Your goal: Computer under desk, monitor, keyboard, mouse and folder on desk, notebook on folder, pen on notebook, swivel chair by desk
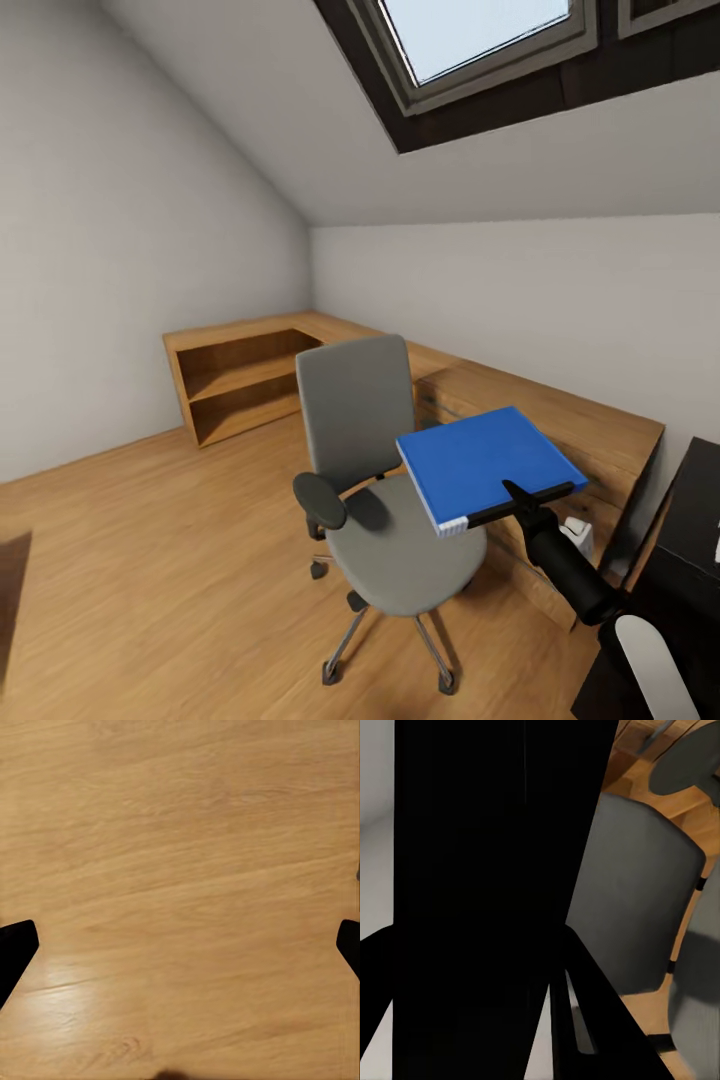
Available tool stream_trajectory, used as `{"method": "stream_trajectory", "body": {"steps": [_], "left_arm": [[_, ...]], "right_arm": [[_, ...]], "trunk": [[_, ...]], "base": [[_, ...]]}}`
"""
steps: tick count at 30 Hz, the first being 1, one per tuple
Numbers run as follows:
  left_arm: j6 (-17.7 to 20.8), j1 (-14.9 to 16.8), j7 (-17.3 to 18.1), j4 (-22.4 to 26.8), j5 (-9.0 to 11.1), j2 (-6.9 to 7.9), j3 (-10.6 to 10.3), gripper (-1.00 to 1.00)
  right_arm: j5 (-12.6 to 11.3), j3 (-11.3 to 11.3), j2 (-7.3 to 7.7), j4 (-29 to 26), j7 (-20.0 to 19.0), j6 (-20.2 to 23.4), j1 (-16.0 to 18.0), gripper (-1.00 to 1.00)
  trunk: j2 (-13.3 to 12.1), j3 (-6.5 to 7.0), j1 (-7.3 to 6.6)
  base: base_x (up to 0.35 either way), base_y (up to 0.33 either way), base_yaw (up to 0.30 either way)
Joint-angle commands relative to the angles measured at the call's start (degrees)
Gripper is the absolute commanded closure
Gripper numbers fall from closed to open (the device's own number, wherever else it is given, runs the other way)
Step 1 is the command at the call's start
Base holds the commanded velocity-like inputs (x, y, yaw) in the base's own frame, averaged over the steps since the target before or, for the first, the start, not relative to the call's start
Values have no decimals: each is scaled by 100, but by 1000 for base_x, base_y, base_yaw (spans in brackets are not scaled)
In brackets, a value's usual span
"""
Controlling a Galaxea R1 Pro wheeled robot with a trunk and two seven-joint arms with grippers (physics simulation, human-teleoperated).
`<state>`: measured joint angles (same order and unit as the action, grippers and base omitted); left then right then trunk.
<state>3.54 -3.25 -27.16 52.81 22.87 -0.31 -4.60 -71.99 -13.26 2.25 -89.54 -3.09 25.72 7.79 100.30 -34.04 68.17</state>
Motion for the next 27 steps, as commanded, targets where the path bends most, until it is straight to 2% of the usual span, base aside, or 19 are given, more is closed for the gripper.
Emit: {"method": "stream_trajectory", "body": {"steps": [1, 13, 16, 17, 19, 20, 25, 27], "left_arm": [[25, -4, -35, 12, 25, 0, -14, -100], [27, -6, -35, -58, 26, -6, -21, -100], [43, -2, -35, -209, 26, -25, -57, -100], [49, -3, -35, -224, 29, -28, -61, -100], [55, -2, -35, -283, 28, -35, -64, -100], [58, 0, -35, -434, 24, -101, -75, -100], [62, 0, -26, -553, 22, -133, -75, -100], [67, 5, -19, -948, -45, -214, -76, -100]], "right_arm": [[-17, -10, -3, -2, -3, 33, 3, 100], [-25, -48, -4, 38, 21, -7, 3, 100], [-30, -441, -11, 102, 11, -13, 3, 100], [-32, -498, -12, 108, 11, -13, 3, 100], [-33, -559, -13, 123, 10, -12, 3, 100], [-154, -604, -9, 145, -4, -4, 3, 100], [-191, -608, -12, 178, 9, 7, 3, 100], [-192, -608, -14, 190, 25, -2, 3, 100]], "trunk": [[-39, 14, -22], [-520, 229, -286], [-640, 283, -352], [-680, 300, -374], [-761, 332, -418], [-801, 350, -440], [-1001, 439, -550], [-1082, 475, -594]], "base": [[11, 144, -62], [2, 32, -226], [0, 1, -288], [0, 0, -284], [0, 0, -205], [0, 0, -11], [0, 0, -4], [0, 0, -76]]}}
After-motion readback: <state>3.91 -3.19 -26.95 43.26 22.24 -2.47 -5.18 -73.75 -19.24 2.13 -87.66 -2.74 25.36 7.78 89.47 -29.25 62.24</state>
